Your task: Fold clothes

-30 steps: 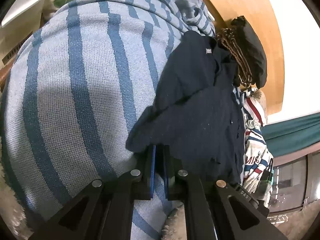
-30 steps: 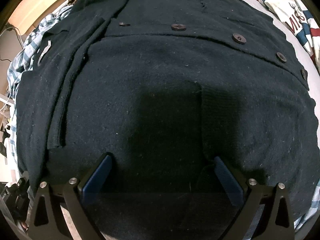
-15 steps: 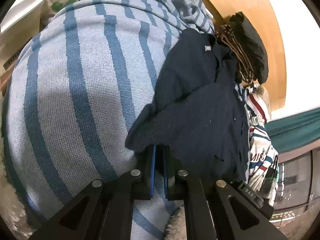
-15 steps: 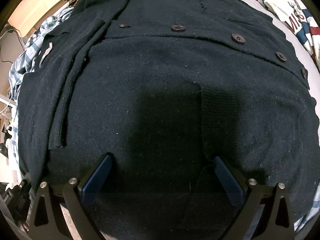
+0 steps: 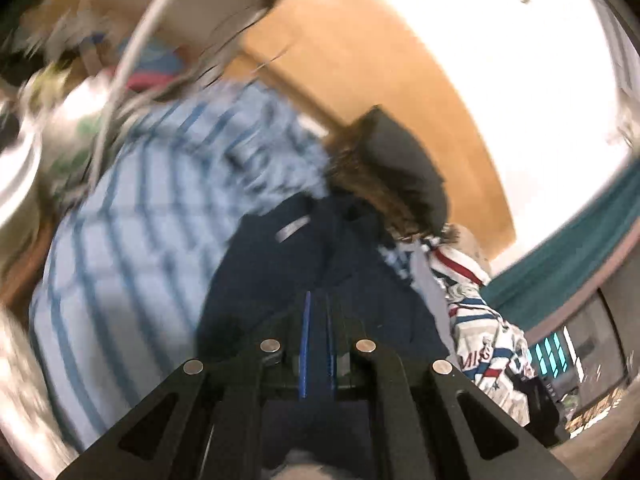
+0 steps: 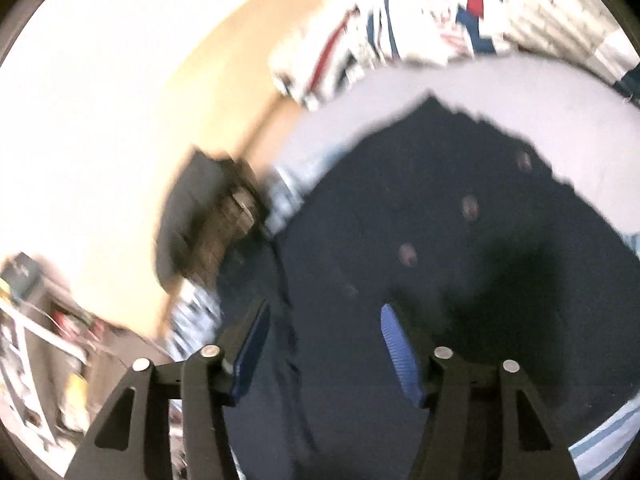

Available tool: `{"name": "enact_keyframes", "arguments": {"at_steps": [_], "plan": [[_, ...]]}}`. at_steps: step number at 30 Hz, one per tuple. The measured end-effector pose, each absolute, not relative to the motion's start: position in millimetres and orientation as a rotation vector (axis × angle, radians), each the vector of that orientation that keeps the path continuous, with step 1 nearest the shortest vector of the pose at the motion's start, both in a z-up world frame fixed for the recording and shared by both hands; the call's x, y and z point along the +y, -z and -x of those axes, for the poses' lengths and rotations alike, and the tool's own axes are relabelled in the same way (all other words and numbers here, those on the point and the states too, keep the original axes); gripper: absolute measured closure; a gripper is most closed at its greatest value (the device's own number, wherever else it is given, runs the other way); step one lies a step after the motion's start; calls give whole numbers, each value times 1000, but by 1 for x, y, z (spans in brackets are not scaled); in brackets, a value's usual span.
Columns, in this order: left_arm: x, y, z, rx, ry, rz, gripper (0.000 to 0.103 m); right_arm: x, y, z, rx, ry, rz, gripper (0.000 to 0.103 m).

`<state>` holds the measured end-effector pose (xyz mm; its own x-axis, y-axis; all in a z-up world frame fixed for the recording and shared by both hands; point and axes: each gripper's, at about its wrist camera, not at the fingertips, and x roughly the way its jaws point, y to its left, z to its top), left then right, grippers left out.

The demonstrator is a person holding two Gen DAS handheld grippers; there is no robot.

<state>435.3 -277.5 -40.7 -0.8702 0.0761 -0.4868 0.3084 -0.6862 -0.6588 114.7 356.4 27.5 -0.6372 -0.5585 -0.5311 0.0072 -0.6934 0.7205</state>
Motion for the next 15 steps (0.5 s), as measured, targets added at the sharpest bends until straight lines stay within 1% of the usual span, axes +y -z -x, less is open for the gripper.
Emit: {"name": "enact_keyframes", "arguments": {"at_steps": [2,3,6,8,12,13,15], "plan": [[-269,19,-435,1053,2698,-714,96,316,-30,-98,-986,2418,-1019,25],[-264,9,-435,982,2704,-703,96,299,-30,-98,-943,2447,-990,23],[-255,4,-437,885,2722,-774,96,257,-31,-117,-735,2537,-933,20],[-253,9,-438,874,2718,-845,96,243,-25,-128,-629,2577,-921,18],[-248,18,-441,884,2705,-891,96,220,-13,-142,-466,2603,-920,18],[-247,18,-441,888,2708,-896,96,217,-10,-144,-442,2621,-923,16],[-246,18,-440,897,2712,-906,96,216,-11,-147,-421,2668,-918,8]]}}
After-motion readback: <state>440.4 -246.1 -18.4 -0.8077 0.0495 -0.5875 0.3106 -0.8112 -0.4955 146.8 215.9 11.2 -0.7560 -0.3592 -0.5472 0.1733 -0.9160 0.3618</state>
